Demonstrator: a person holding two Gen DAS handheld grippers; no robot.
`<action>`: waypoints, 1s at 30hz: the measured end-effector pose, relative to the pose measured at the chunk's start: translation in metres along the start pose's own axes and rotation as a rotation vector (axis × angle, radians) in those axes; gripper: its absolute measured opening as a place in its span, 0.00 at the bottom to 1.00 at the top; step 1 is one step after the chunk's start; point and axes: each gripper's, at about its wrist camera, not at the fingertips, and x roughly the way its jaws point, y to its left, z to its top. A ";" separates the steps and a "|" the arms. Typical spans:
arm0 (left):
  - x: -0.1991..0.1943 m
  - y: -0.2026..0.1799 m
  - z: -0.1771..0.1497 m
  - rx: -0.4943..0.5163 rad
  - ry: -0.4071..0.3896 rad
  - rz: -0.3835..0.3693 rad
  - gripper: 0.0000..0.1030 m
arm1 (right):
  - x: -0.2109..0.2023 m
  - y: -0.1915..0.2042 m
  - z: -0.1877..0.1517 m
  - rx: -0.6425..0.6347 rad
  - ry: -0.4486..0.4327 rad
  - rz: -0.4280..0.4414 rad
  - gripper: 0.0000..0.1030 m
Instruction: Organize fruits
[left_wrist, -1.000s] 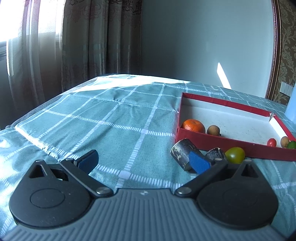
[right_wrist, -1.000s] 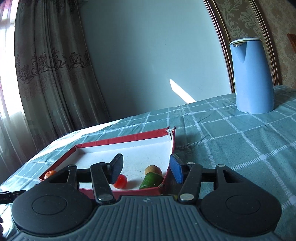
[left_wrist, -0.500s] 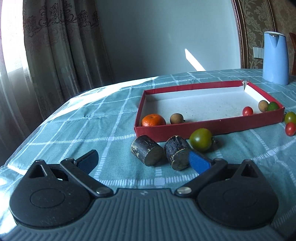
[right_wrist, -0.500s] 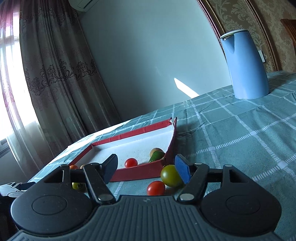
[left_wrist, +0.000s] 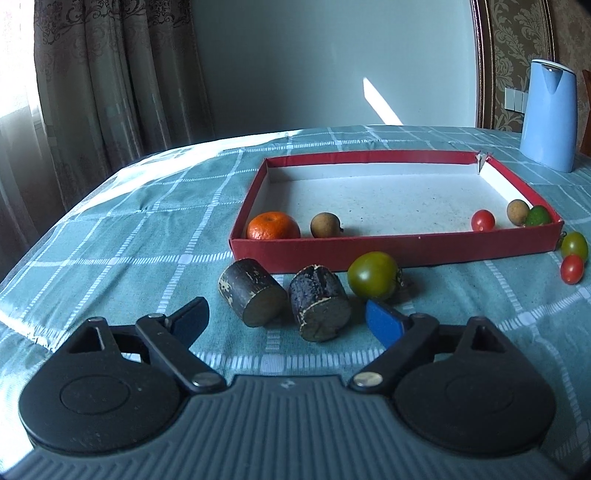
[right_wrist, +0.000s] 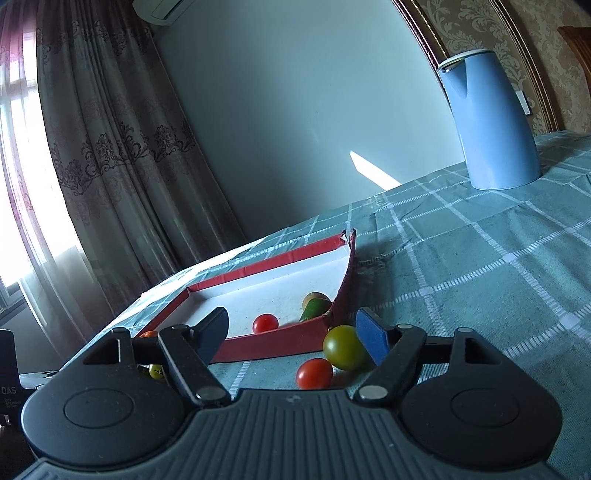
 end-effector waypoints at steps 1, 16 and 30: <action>0.001 0.000 0.000 -0.002 0.001 -0.003 0.87 | 0.000 -0.001 0.000 0.004 0.002 0.000 0.74; 0.006 0.001 0.000 -0.057 0.029 -0.073 0.31 | 0.001 0.000 0.000 0.002 0.007 0.000 0.81; -0.004 0.002 -0.002 -0.064 -0.012 -0.066 0.30 | 0.002 -0.002 0.000 0.009 0.019 -0.002 0.81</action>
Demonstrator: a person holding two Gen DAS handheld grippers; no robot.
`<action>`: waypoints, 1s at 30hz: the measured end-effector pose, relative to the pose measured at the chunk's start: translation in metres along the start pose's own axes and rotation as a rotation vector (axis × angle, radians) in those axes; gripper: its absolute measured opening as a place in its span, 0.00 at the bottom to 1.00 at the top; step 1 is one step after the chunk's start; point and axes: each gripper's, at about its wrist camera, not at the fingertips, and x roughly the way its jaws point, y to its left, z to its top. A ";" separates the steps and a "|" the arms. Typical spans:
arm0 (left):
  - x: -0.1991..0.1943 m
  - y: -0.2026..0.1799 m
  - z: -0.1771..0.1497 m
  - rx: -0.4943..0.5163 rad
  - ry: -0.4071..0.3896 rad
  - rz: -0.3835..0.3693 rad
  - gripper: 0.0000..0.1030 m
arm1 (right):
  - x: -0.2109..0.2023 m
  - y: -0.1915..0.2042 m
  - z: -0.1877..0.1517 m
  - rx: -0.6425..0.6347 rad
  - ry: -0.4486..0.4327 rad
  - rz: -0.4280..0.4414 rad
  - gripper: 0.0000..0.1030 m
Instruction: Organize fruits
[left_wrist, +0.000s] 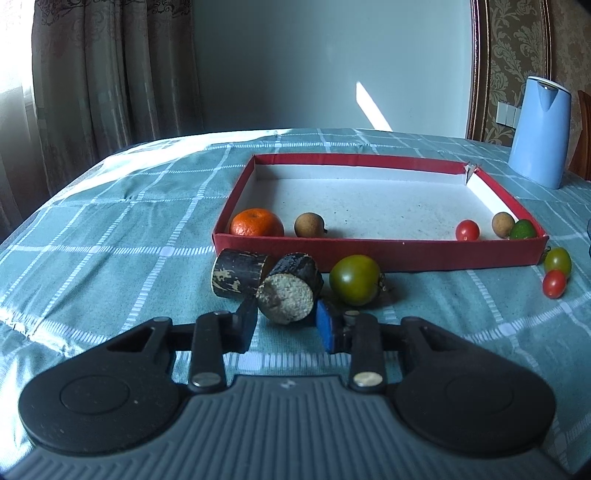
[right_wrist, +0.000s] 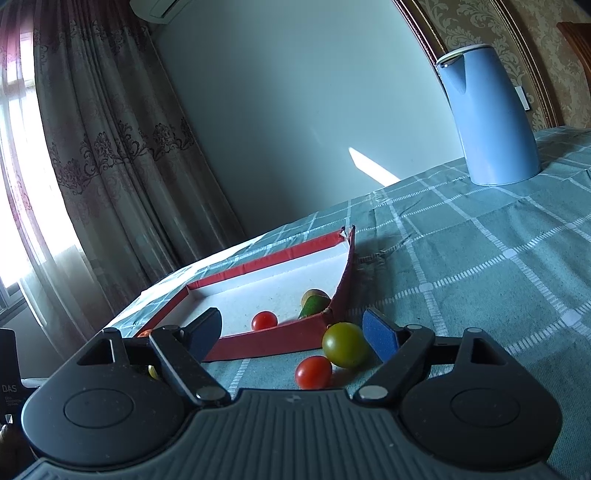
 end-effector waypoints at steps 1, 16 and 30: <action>-0.003 0.001 0.000 -0.007 -0.011 0.002 0.30 | 0.000 0.000 0.000 0.001 0.003 -0.001 0.81; -0.034 -0.001 0.014 -0.011 -0.111 0.001 0.23 | 0.002 0.003 0.000 -0.017 0.004 0.001 0.81; -0.059 0.011 -0.021 0.005 -0.188 0.052 0.99 | 0.001 0.003 -0.001 -0.013 0.011 0.005 0.82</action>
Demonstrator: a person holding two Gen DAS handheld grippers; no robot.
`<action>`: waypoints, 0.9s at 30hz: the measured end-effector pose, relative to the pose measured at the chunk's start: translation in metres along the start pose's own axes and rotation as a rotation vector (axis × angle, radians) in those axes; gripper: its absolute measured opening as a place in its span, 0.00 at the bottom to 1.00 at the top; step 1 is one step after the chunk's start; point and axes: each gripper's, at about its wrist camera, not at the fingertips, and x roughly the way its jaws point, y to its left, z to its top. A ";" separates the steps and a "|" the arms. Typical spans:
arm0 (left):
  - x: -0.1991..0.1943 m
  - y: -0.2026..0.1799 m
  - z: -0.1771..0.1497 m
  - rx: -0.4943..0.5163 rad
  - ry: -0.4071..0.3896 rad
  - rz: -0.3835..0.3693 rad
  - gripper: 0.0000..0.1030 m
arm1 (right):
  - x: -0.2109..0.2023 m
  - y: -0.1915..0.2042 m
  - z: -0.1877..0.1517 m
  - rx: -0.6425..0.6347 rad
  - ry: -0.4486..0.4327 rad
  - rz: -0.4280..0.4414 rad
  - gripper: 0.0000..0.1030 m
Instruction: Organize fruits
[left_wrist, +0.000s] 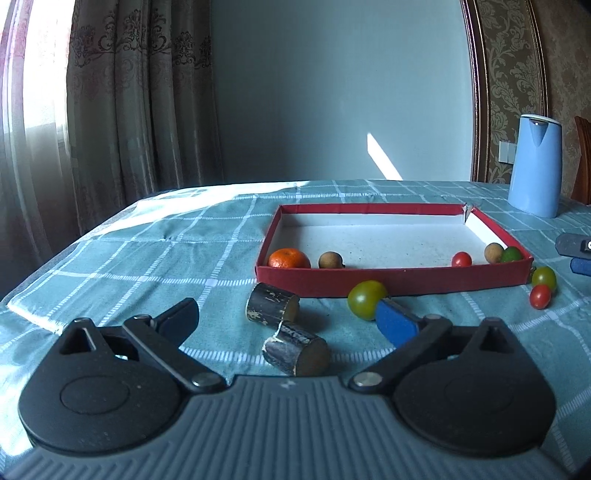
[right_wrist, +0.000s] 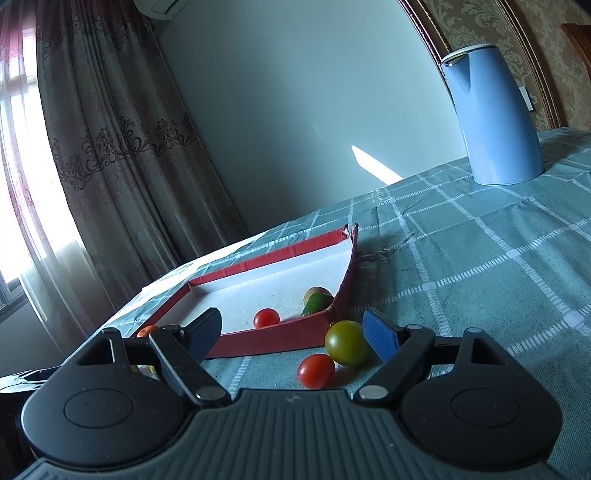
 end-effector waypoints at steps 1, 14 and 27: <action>-0.005 0.003 -0.002 -0.006 -0.011 0.007 0.99 | 0.001 0.000 0.000 -0.001 0.005 -0.002 0.82; 0.031 -0.002 0.002 -0.018 0.139 -0.026 0.61 | 0.004 0.002 0.000 -0.003 0.020 -0.014 0.82; 0.029 -0.010 0.020 -0.005 0.101 -0.033 0.38 | 0.004 0.023 -0.006 -0.055 0.044 0.066 0.82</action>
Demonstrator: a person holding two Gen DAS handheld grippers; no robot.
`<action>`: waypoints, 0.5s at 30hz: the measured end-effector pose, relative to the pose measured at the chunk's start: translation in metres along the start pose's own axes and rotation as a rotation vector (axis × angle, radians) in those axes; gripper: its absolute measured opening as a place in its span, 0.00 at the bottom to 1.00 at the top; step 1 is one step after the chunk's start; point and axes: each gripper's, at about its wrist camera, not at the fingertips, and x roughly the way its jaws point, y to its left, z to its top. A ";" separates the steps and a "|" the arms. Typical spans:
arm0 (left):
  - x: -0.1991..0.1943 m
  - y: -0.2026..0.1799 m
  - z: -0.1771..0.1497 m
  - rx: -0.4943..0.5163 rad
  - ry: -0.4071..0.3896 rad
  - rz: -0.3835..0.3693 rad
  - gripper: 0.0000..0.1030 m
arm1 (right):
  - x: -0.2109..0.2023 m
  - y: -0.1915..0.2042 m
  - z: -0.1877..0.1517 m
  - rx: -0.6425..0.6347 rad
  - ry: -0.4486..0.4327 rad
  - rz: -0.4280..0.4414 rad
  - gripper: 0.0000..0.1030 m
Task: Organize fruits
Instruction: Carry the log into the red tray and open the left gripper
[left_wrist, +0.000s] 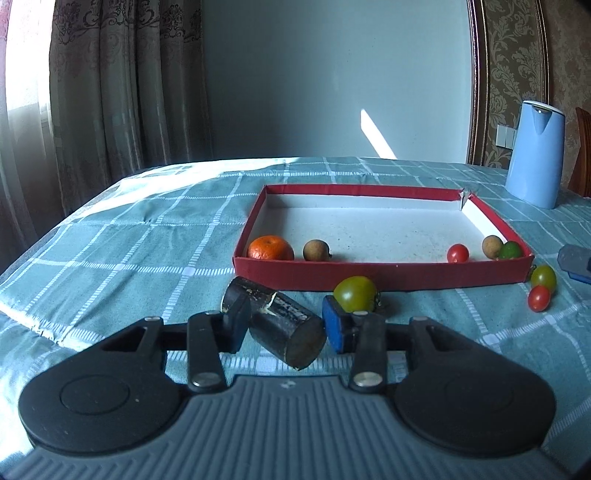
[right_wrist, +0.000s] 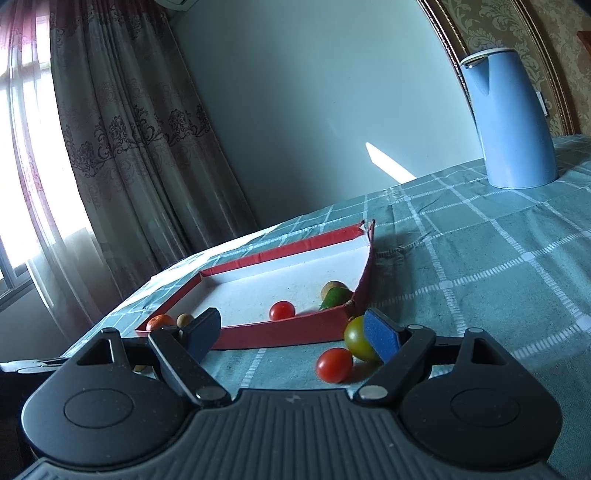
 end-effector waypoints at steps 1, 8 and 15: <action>0.000 -0.001 0.004 0.007 -0.010 0.004 0.38 | 0.003 0.007 -0.003 -0.015 0.023 0.014 0.82; 0.020 -0.010 0.043 0.024 -0.066 0.026 0.38 | 0.024 0.061 -0.021 -0.225 0.181 -0.022 0.82; 0.064 -0.015 0.068 -0.007 -0.055 0.028 0.38 | 0.032 0.057 -0.024 -0.194 0.238 -0.013 0.82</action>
